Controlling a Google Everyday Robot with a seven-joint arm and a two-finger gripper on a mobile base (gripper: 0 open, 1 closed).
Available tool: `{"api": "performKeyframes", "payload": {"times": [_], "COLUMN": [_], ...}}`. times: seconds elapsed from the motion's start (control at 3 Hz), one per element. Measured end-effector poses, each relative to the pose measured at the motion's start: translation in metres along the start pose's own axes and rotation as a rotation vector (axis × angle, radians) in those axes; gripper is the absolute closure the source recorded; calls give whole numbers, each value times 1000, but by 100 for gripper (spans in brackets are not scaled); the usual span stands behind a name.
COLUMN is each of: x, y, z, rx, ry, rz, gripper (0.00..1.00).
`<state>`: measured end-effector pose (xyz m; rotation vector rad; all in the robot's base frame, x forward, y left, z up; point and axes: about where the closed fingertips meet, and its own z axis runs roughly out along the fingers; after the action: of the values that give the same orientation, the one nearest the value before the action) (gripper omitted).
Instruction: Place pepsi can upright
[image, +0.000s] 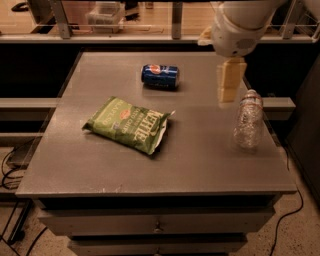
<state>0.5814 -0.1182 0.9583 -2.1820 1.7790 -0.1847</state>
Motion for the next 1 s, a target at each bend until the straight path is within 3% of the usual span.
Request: {"api": "performKeyframes", "payload": {"times": [0.67,1.0], "x": [-28,-28], "y": [-65,-66], "z": [41,41], "rx": [40,40], "ry": [125,125], "rz": [-78,-78], "gripper": [0,0]}}
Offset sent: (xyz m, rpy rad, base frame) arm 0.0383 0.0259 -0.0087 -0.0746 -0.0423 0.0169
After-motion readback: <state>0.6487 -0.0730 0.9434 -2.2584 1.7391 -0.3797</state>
